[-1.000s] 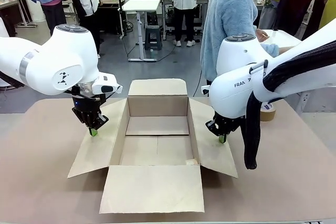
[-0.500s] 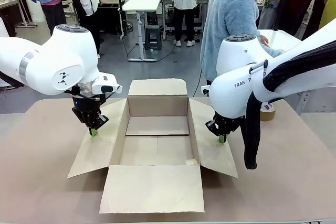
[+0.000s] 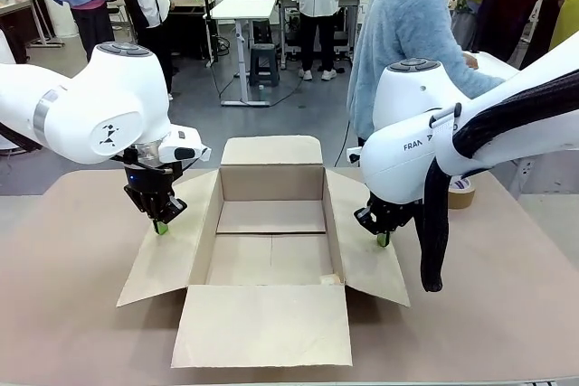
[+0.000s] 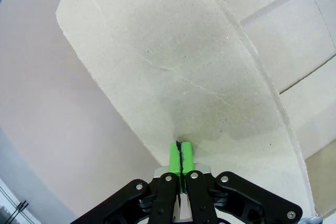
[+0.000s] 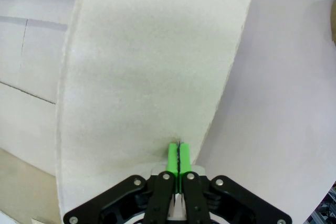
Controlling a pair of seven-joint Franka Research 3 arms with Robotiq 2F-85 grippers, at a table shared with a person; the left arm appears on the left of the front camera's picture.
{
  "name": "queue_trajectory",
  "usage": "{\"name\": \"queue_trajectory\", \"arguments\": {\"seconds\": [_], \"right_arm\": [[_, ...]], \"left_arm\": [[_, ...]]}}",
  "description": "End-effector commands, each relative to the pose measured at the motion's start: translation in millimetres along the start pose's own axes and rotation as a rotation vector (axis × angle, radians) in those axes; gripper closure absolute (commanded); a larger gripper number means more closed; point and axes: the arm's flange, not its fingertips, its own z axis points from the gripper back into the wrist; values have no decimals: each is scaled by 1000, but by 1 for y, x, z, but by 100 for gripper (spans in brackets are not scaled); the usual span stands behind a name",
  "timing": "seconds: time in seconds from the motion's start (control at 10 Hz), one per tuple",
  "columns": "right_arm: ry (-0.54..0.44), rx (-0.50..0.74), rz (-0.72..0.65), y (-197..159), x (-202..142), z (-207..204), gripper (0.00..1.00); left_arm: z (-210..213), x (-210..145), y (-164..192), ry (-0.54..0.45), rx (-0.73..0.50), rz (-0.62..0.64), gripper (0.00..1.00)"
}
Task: Wrap the clocks to prevent damage.
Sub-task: Once the human has placed the objects inside and stepped back, release both hands from the side flaps of the Package Box.
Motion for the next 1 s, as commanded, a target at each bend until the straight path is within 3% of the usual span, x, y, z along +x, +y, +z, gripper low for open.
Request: {"name": "queue_trajectory", "arguments": {"seconds": [0.0, 0.9], "right_arm": [[4, -11, -8, 3, -1, -1, 99], [4, -11, -8, 3, -1, -1, 99]], "left_arm": [[2, -1, 1, -4, 10, -5, 100], [2, -1, 1, -4, 10, -5, 100]]}}
